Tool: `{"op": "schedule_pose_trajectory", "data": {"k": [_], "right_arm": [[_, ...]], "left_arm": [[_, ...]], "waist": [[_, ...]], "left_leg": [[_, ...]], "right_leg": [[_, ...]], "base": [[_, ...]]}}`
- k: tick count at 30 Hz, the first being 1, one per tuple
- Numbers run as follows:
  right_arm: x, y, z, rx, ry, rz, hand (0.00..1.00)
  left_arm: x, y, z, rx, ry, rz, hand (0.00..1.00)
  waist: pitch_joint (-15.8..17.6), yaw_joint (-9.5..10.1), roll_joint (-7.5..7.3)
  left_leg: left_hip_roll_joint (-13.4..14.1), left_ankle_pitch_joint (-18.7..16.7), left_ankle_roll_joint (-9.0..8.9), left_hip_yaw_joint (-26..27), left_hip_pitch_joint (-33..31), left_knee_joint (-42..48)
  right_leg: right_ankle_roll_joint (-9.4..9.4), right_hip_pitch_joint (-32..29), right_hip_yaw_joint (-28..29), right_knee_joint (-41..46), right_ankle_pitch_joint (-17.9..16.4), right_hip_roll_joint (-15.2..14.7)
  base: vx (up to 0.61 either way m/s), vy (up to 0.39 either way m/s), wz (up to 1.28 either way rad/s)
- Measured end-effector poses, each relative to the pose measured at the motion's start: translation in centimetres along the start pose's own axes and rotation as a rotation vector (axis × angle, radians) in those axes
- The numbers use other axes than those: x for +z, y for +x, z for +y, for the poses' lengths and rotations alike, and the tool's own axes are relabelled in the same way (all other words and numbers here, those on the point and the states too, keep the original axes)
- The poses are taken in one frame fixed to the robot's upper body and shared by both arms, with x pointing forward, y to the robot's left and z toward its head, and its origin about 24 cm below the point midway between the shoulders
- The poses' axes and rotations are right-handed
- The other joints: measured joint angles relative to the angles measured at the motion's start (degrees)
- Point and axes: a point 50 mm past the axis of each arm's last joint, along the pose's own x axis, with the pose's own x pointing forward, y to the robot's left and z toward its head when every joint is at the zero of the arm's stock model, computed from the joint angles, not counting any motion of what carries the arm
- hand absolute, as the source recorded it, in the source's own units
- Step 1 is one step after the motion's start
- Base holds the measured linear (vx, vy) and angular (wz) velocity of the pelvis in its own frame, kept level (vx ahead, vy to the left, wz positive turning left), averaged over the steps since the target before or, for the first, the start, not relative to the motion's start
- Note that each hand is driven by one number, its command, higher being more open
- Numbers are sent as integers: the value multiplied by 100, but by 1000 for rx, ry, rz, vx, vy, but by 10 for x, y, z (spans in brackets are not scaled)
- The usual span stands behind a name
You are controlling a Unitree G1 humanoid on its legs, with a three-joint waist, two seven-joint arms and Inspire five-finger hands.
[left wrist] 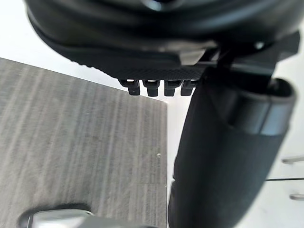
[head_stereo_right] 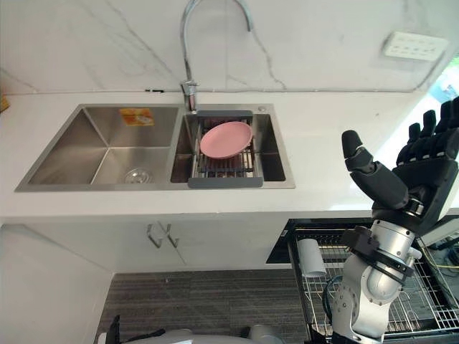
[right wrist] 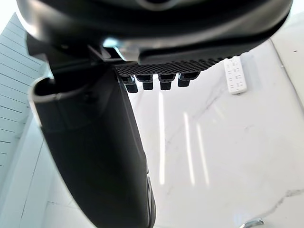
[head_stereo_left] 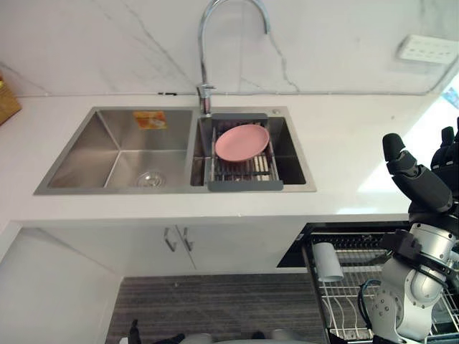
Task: Walk over to the sink, pick up the cup, carry it to the dishwasher, place the cup inside the dishwasher, then close the dishwasher door
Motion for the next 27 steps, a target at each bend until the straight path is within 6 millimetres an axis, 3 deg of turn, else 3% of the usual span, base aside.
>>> {"op": "schedule_pose_trajectory", "data": {"k": [1, 2, 3, 4, 6, 7, 9, 10, 11, 12, 14, 17, 18, 19, 20, 21, 22, 23, 24, 26, 27], "right_arm": [[2, 0, 0, 2, -1, -8, 100], [9, 1, 1, 8, 2, -39, 100], [12, 2, 3, 11, 15, -60, 100], [13, 2, 5, 14, 25, -72, 100], [13, 5, 8, 19, 39, -84, 100], [10, 8, 11, 26, 53, -86, 100], [5, 9, 12, 46, 57, -62, 100], [-3, 8, 13, 70, 61, -14, 100], [-12, 7, 16, 104, 73, 32, 100], [-14, 6, 18, 129, 74, 52, 100], [-23, 5, 29, 241, 76, 120, 100], [-30, 2, 37, 340, 93, 178, 100], [-30, 2, 37, 354, 93, 183, 100], [-32, 1, 38, 372, 95, 194, 100], [-34, 0, 43, 391, 109, 203, 100], [-35, -1, 45, 403, 116, 209, 100], [-39, -4, 49, 426, 128, 226, 100], [-41, -5, 51, 432, 133, 233, 100], [-43, -8, 54, 444, 139, 244, 100], [-48, -10, 56, 454, 135, 264, 100], [-52, -12, 56, 456, 114, 282, 100]], "left_arm": [[0, 0, -1, 1, -3, 0, 100], [-1, -2, -6, 0, -16, 6, 100], [-4, -4, -7, 4, -32, 21, 100], [-6, -5, -8, 9, -39, 30, 100], [-6, -5, -9, 2, -38, 33, 100], [-6, -5, -8, -1, -16, 29, 100], [-8, -5, -9, -2, -1, 33, 100], [-13, -6, -9, -3, 10, 56, 100], [-17, -7, -8, -6, 19, 73, 100], [-17, -7, -7, -3, 22, 72, 100], [-10, -1, -5, 1, 27, 50, 100], [-1, 3, -3, 15, 24, 23, 100], [-1, 4, -3, 20, 23, 19, 100], [0, 4, -2, 25, 24, 16, 100], [0, 5, 0, 30, 24, 15, 100], [0, 5, 2, 29, 37, 12, 100], [-4, 5, 3, 26, 61, 30, 100], [-9, 3, 4, 37, 54, 56, 100], [-12, 2, 7, 44, 58, 69, 100], [-10, 4, 7, 50, 55, 66, 100], [-9, 5, 9, 51, 58, 64, 100]], "waist": [[12, -12, 12], [35, -58, 188], [58, -101, 217], [59, -87, 216], [81, -8, 183], [102, 22, 142], [103, 12, 144], [86, 18, 123], [42, 26, 70], [-14, 15, 94], [-12, 45, 6], [-30, 81, -54], [-33, 84, -62], [-27, 88, -75], [-19, 61, -120], [-24, 36, -159], [-54, -11, -175], [-76, -42, -165], [-87, -74, -194], [-91, -97, -204], [-89, -80, -207]], "left_leg": [[54, 5, -3, 26, -113, 254], [334, 105, -43, 145, -505, 1170], [443, 230, -118, 166, -752, 1781], [446, 63, -109, 151, -812, 1793], [368, -295, -167, 78, -854, 1207], [290, -304, -216, 6, -873, 384], [284, 85, -318, -168, -858, -817], [253, 639, -282, -30, -696, -1061], [105, 669, -23, 104, -620, -1206], [51, 626, 43, 160, -627, -1219], [-97, 523, 410, 380, -674, -1204], [-276, 449, 518, 403, -374, -1561], [-302, 442, 526, 397, -273, -1663], [-337, 397, 495, 390, -11, -1910], [-390, 390, 513, 369, 246, -2137], [-434, 384, 522, 355, 398, -2255], [-475, 395, 502, 307, 678, -2450], [-474, 401, 501, 285, 759, -2522], [-469, 424, 515, 189, 897, -2567], [-402, 382, 443, -67, 995, -2539], [-331, 281, 275, -232, 1008, -2412]], "right_leg": [[-17, 7, -3, 8, -53, 20], [-31, 73, 5, 43, -130, 141], [-101, 216, 43, 38, -159, 146], [-83, 310, 122, 16, -173, 116], [-50, 424, 304, -39, -191, 5], [19, 480, 429, -71, -231, -130], [187, 591, 572, -135, -329, -274], [300, 729, 693, -225, -396, -394], [326, 795, 795, -374, -407, -536], [333, 786, 823, -448, -402, -604], [579, 777, 995, -669, -208, -789], [778, 785, 976, -491, 8, -903], [790, 739, 972, -277, 13, -901], [1121, 424, 938, 557, -5, -890], [1378, -185, 934, 1924, 56, -897], [1331, -464, 916, 2512, 29, -938], [1138, -815, 664, 2986, -75, -1014], [1060, -931, 495, 2975, -117, -1052], [931, -1085, 252, 2657, -184, -1075], [856, -1254, 113, 1886, -195, -964], [742, -1254, 125, 1158, 21, -828]], "base": [[18, 5, -14], [31, 47, -8], [98, 82, -16], [121, 88, -22], [149, 122, -44], [183, 197, -56], [198, 198, -41], [315, 250, -42], [339, 257, -41], [342, 248, -37], [311, 207, -27], [266, 155, -5], [236, 111, -4], [212, 79, -9], [180, 46, -7], [175, 25, 5], [154, 15, 15], [223, 3, 31], [285, -46, 50], [305, -110, 67], [341, -229, 105]]}}
